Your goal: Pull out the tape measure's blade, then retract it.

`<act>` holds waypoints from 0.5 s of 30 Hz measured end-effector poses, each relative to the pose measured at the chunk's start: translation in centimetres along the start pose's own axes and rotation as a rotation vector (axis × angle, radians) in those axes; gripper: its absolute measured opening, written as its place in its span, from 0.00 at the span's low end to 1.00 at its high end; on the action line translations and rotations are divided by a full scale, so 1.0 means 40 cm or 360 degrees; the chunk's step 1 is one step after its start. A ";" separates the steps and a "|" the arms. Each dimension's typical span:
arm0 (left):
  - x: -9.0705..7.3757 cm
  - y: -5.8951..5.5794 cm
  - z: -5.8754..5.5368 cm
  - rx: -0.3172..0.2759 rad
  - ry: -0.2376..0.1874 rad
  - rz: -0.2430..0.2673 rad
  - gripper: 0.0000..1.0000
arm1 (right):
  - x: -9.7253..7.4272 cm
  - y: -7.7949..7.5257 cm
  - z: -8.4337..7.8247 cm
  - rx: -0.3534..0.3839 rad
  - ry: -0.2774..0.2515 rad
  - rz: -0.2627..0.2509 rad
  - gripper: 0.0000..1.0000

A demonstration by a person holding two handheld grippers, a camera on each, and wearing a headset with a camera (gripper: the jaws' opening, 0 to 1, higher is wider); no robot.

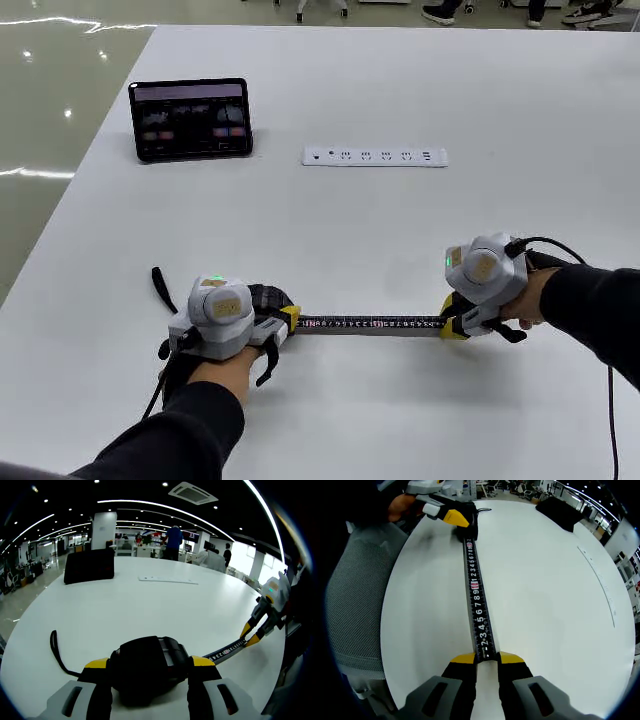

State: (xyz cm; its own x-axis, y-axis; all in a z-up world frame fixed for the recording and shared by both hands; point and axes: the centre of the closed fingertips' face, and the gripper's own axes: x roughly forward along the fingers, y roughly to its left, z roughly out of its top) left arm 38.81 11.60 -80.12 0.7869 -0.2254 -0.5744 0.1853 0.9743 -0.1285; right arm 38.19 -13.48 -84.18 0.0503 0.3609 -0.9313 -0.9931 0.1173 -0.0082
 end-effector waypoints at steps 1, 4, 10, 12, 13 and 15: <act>0.000 0.000 0.000 -0.0001 0.0001 0.0000 0.57 | 0.001 0.000 0.001 0.0003 -0.0001 0.0000 0.11; 0.000 0.000 0.000 0.0000 0.0002 -0.0001 0.57 | 0.002 0.001 0.004 0.0006 -0.0003 -0.0001 0.11; -0.001 0.000 0.000 -0.0001 0.0003 -0.0002 0.57 | 0.003 0.002 0.009 0.0017 -0.0007 -0.0003 0.11; -0.002 0.000 0.000 -0.0002 0.0004 -0.0003 0.57 | 0.004 0.003 0.010 0.0018 -0.0007 -0.0005 0.11; -0.002 0.000 0.000 -0.0002 0.0005 -0.0003 0.57 | 0.004 0.003 0.011 0.0018 -0.0006 -0.0005 0.11; -0.002 0.000 -0.001 -0.0003 0.0006 -0.0005 0.57 | 0.005 0.004 0.013 0.0019 -0.0005 -0.0007 0.11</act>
State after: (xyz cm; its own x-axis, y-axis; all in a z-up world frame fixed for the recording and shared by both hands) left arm 38.74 11.63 -80.10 0.7841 -0.2283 -0.5771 0.1866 0.9736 -0.1316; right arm 38.09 -12.92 -84.17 0.0550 0.3632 -0.9301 -0.9915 0.1301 -0.0078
